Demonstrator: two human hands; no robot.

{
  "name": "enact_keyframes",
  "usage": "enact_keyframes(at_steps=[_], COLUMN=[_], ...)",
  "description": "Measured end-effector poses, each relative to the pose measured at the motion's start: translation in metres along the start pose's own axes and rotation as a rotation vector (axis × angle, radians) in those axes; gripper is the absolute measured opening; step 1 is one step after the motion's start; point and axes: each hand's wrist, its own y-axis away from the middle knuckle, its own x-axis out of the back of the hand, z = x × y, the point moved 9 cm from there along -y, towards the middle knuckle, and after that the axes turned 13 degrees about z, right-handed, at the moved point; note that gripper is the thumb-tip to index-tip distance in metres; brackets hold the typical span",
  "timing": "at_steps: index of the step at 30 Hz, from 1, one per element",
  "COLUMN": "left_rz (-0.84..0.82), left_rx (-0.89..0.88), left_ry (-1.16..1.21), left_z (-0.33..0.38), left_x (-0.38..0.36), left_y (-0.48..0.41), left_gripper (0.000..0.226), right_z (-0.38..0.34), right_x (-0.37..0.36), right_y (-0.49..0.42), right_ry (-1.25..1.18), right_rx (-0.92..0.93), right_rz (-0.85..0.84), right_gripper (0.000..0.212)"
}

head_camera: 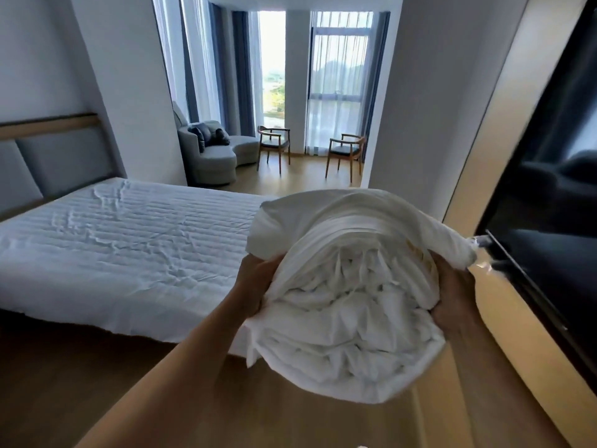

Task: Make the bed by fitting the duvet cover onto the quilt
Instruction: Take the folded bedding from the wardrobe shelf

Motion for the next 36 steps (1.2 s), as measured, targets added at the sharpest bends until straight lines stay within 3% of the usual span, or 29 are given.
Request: enact_keyframes(at_steps=[2,5,10,13,17,19,22,28,31,33,34,36], left_rz=[0.015,0.078,0.215,0.294,0.396,0.427,0.464,0.574,0.632,0.713,0.730,0.605], left_rx=[-0.033,-0.045,-0.026,-0.017,-0.041,-0.053,-0.038,-0.030,0.126,0.410,0.548,0.707], left_ry=[-0.008,0.009,0.006,0.018,0.032,0.013,-0.014,-0.221,-0.454,-0.762,-0.865,-0.882], left_z=[0.000,0.003,0.011,0.012,0.001,-0.005,-0.015,-0.018,-0.055,-0.109,-0.141,-0.210], left_x=[-0.033,-0.075,-0.106,-0.109,-0.099,-0.086,-0.065,0.006,0.063,0.107,0.118,0.102], left_y=[-0.064,-0.165,-0.321,-0.411,-0.544,-0.626,-0.748,-0.970,-1.042,-1.058,-1.057,-1.054], left_gripper=[0.056,0.049,0.072,0.060,0.087,0.080,0.046,0.065,0.109,0.120,0.122,0.125], right_z=[0.017,0.035,0.052,0.074,0.123,0.151,0.202,0.307,0.429,0.518,0.556,0.618], right_x=[-0.048,-0.131,-0.299,-0.401,-0.539,-0.619,-0.738,-0.928,-0.962,-0.941,-0.927,-0.910], right_y=[-0.076,-0.191,-0.324,-0.383,-0.453,-0.485,-0.533,-0.583,-0.565,-0.538,-0.521,-0.484], right_ry=[0.021,0.123,0.139,0.152,0.086,0.061,0.094,0.100,0.240,0.494,0.651,0.969], right_rx=[0.001,-0.022,-0.030,-0.042,-0.044,-0.067,-0.107,-0.199,-0.412,-0.528,-0.551,-0.580], right_rz=[-0.026,-0.049,-0.170,-0.285,-0.403,-0.452,-0.471,-0.461,-0.441,-0.425,-0.463,-0.674], right_gripper=[0.060,0.062,0.022,0.016,0.018,0.018,0.022,0.023,0.036,0.043,0.043,0.044])
